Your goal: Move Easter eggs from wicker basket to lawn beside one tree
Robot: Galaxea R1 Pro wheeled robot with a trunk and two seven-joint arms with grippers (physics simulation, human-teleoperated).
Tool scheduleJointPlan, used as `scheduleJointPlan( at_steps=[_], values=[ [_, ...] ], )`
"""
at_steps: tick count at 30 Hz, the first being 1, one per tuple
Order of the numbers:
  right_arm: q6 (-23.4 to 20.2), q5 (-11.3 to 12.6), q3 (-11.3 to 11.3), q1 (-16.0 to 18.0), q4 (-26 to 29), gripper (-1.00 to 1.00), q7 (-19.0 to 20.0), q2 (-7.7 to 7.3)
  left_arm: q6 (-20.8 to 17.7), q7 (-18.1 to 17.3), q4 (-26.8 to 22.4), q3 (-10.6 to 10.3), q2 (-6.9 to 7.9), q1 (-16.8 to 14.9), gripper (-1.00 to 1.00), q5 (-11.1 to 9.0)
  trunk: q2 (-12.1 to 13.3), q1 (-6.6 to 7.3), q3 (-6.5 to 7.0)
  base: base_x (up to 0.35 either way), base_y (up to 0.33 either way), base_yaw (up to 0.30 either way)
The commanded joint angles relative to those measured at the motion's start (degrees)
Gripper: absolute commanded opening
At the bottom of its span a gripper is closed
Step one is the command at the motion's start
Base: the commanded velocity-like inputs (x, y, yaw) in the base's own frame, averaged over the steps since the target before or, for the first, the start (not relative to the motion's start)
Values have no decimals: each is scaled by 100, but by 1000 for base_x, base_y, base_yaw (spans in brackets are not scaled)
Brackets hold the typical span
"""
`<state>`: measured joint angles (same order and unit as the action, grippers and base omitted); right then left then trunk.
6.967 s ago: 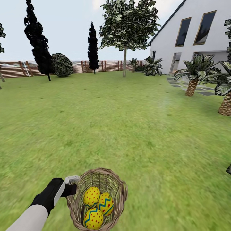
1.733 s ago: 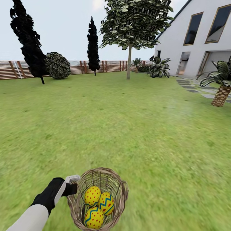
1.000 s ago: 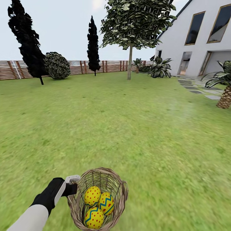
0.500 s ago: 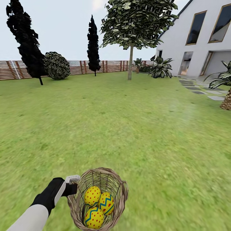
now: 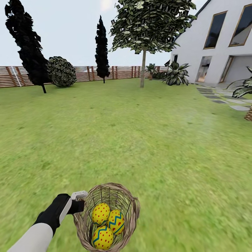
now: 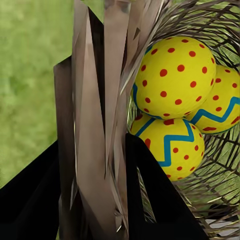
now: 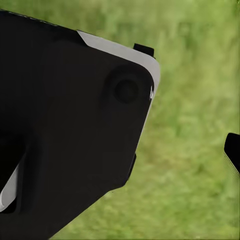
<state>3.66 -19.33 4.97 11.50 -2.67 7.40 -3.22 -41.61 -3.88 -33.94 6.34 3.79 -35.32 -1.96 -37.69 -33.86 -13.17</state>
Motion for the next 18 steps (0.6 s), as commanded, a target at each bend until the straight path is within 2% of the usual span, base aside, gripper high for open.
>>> scheduleJointPlan(
  at_steps=[1,18],
  values=[
    [38,-44,48,11,-23,100,7,-3,-32,-16,-8,21,-1,-2,-100,-68,-7,-5,-8,325,103,0],
    [38,-44,48,11,-23,100,7,-3,-32,-16,-8,20,-1,-1,-100,-68,-7,-5,-8,325,103,0]
  ],
)
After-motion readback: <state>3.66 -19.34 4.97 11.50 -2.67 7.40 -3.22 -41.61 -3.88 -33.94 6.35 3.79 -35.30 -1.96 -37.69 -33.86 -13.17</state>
